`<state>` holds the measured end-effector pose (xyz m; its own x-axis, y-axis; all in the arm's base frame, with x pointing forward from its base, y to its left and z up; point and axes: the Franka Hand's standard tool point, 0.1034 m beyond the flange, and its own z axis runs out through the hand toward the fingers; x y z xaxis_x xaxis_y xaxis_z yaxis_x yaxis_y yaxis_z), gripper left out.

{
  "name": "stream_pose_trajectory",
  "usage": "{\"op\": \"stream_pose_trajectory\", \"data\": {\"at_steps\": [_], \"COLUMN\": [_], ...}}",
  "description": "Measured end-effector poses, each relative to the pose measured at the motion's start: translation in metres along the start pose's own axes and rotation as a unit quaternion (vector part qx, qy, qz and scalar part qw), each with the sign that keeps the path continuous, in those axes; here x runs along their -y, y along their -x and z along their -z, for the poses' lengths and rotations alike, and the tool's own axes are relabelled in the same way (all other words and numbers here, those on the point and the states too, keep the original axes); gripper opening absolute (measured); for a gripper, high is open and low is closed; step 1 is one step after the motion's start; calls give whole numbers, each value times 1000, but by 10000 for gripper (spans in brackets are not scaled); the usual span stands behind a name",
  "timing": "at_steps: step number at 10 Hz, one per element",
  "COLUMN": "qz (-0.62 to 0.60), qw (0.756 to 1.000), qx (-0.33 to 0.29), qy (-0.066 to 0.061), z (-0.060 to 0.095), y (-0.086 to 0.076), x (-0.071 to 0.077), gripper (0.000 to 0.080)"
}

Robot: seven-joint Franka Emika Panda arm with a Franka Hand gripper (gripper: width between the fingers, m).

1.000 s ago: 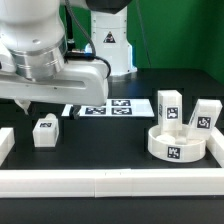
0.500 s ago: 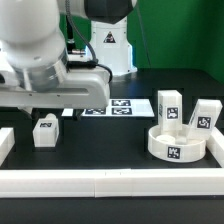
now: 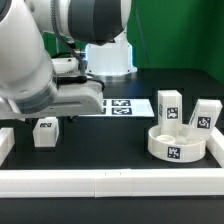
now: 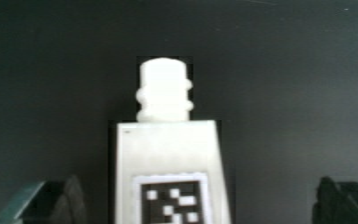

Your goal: Assemble stool

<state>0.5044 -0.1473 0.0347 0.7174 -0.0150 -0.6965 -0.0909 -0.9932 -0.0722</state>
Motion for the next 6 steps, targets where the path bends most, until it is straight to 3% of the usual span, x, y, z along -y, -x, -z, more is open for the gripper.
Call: {"op": "stream_pose_trajectory", "data": {"at_steps": [6], "qz": [-7], "qw": [1000], "qx": [3], "qy": [6], "z": [-11], "y": [-13], "x": [-5], "gripper": [649]}}
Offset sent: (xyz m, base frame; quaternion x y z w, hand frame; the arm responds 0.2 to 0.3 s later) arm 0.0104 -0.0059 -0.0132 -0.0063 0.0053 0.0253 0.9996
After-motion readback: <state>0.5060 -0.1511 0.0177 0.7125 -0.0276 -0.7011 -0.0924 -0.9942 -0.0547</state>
